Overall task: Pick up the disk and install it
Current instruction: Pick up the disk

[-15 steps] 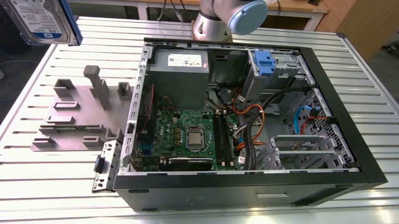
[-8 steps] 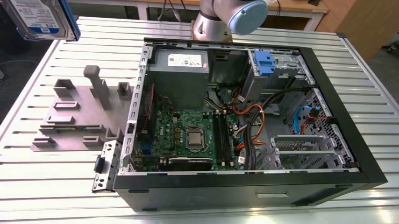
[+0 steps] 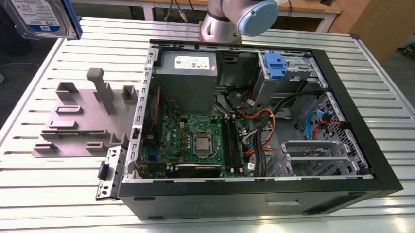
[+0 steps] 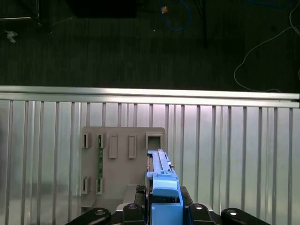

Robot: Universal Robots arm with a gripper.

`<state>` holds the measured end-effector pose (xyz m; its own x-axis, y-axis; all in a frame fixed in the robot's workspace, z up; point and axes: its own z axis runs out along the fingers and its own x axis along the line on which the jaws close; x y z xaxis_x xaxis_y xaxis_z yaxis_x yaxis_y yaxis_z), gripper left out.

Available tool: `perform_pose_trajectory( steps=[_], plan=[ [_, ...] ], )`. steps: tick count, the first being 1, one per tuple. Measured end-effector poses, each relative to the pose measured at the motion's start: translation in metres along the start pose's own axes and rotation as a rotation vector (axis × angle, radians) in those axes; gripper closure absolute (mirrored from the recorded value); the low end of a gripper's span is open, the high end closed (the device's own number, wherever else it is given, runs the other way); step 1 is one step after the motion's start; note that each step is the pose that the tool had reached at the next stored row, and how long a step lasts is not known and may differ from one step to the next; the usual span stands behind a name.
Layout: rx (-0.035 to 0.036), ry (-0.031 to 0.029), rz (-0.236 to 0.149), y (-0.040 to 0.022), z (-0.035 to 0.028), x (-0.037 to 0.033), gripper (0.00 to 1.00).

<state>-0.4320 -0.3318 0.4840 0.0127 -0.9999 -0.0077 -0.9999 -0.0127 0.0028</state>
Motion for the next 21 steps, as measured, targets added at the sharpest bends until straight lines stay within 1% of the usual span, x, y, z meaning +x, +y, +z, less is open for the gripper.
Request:
perform_pose_trajectory(
  steps=[4, 12, 14, 17, 21],
  plan=[
    [-0.0001, 0.0001, 0.000, -0.0008, -0.0003, 0.0000, 0.64],
    [-0.0001, 0.0000, 0.000, -0.0140, -0.0002, 0.0002, 0.64],
    [0.0001, -0.0001, 0.000, -0.0164, -0.0002, 0.0003, 0.64],
    [0.0000, 0.0000, 0.000, -0.0169, -0.0002, 0.0024, 0.64],
    [0.0000, 0.0000, 0.001, -0.0173, -0.0003, 0.0081, 0.64]
  ],
)
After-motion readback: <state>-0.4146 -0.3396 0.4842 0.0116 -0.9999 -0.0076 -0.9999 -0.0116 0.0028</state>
